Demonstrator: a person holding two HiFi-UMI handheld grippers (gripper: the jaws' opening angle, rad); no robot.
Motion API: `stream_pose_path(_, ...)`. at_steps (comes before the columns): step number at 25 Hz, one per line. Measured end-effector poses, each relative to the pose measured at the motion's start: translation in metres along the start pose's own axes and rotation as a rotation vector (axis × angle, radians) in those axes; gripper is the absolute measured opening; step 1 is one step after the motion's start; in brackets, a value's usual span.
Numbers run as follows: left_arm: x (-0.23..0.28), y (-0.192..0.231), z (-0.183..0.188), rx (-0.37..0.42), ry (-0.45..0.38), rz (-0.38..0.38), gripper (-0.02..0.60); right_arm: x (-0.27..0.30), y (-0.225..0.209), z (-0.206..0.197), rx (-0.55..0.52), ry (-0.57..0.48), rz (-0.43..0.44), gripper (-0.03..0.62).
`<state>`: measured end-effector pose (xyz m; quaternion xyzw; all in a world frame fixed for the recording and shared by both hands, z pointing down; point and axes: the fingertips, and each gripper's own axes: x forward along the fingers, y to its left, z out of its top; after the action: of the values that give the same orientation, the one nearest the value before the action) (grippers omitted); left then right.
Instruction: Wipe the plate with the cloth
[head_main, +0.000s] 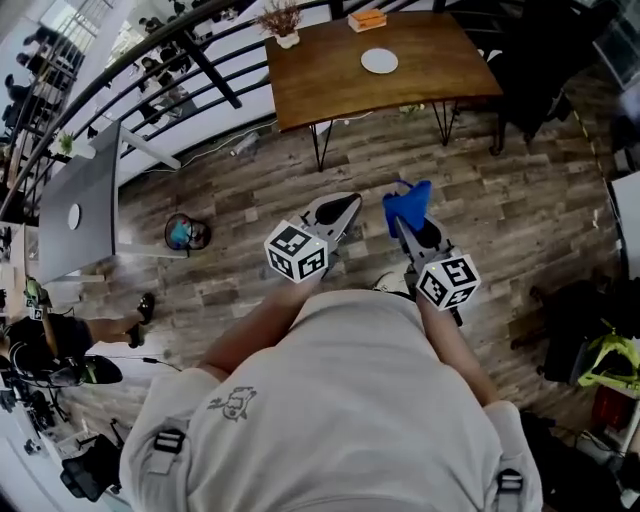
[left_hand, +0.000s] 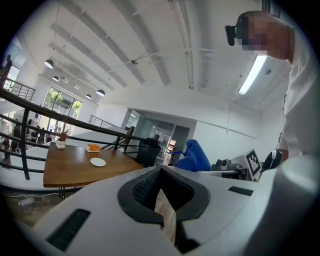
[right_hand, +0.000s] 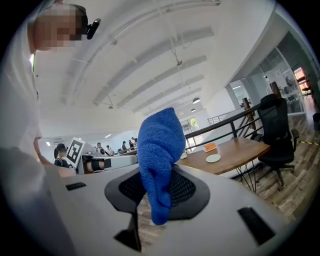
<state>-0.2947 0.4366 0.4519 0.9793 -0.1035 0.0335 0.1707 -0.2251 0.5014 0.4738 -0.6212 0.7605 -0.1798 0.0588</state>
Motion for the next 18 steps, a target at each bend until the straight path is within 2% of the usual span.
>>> stream_pose_path(7,0.078,-0.014,0.003,0.0,0.01,0.006,0.006,-0.012,-0.07,0.027,-0.003,0.008,0.024,0.1)
stream_pose_path(10,0.105,-0.015,-0.002,-0.023,0.027,0.015,0.006,-0.012,-0.097,0.027,0.022,0.025,0.032,0.1)
stream_pose_path(14,0.129,-0.024,-0.011,-0.031,0.06,-0.009,0.006,-0.018,-0.116,0.026,0.059,0.023,0.03,0.101)
stream_pose_path(18,0.148,-0.023,-0.006,-0.042,0.052,-0.02,0.006,-0.022,-0.129,0.029,0.063,0.017,0.019,0.1)
